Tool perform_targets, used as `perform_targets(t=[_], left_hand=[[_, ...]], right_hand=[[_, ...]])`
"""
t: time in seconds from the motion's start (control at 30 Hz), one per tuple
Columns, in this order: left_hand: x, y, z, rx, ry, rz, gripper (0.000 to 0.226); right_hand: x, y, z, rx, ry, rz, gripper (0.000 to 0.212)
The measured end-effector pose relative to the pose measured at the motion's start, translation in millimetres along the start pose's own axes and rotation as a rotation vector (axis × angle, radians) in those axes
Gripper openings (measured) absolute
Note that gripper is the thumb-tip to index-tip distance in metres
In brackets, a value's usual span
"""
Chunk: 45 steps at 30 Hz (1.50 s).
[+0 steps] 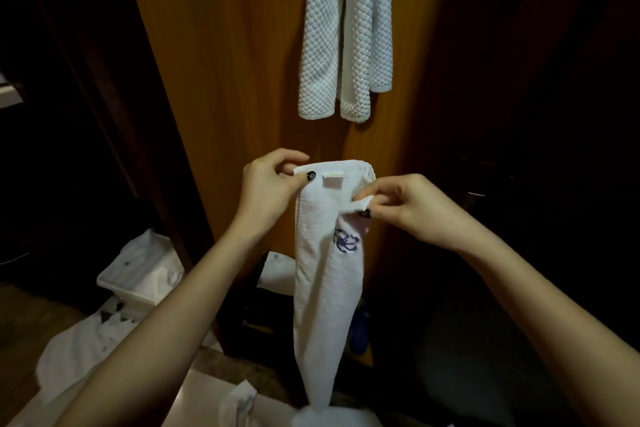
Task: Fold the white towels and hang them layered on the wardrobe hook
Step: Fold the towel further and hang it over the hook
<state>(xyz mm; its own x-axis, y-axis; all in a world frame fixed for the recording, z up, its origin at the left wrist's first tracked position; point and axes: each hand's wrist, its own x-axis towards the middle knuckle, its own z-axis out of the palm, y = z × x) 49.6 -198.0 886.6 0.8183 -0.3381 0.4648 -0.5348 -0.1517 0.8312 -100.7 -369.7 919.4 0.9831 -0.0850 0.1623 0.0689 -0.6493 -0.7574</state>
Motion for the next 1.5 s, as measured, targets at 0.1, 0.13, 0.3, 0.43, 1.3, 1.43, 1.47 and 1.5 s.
perform_targets(t=[0.1, 0.13, 0.3, 0.43, 1.3, 1.43, 1.47, 1.5], left_hand=[[-1, 1, 1, -0.117, -0.032, -0.013, 0.024], [-1, 3, 2, -0.129, -0.045, 0.003, 0.025], [-1, 13, 2, -0.203, -0.123, -0.003, 0.022], [-4, 20, 3, -0.328, -0.203, -0.034, 0.015], [-9, 15, 7, -0.659, -0.276, -0.212, 0.014], [-6, 13, 3, -0.621, -0.144, -0.165, 0.015], [-5, 13, 1, -0.607, -0.145, -0.151, 0.016], [-4, 13, -1, -0.582, -0.157, -0.136, 0.017]], right_hand=[[10, -11, 4, -0.155, 0.114, -0.119, 0.013], [14, -14, 4, -0.214, 0.149, -0.163, 0.015], [31, -22, 5, -0.367, 0.184, -0.216, 0.011], [38, -25, 5, -0.334, 0.182, -0.201, 0.016], [42, -16, 11, -0.292, 0.345, -0.169, 0.046], [31, -1, -9, -0.249, 0.260, -0.133, 0.038], [28, 3, -13, -0.257, 0.194, -0.115, 0.033], [25, 6, -16, -0.252, 0.143, -0.099, 0.028]])
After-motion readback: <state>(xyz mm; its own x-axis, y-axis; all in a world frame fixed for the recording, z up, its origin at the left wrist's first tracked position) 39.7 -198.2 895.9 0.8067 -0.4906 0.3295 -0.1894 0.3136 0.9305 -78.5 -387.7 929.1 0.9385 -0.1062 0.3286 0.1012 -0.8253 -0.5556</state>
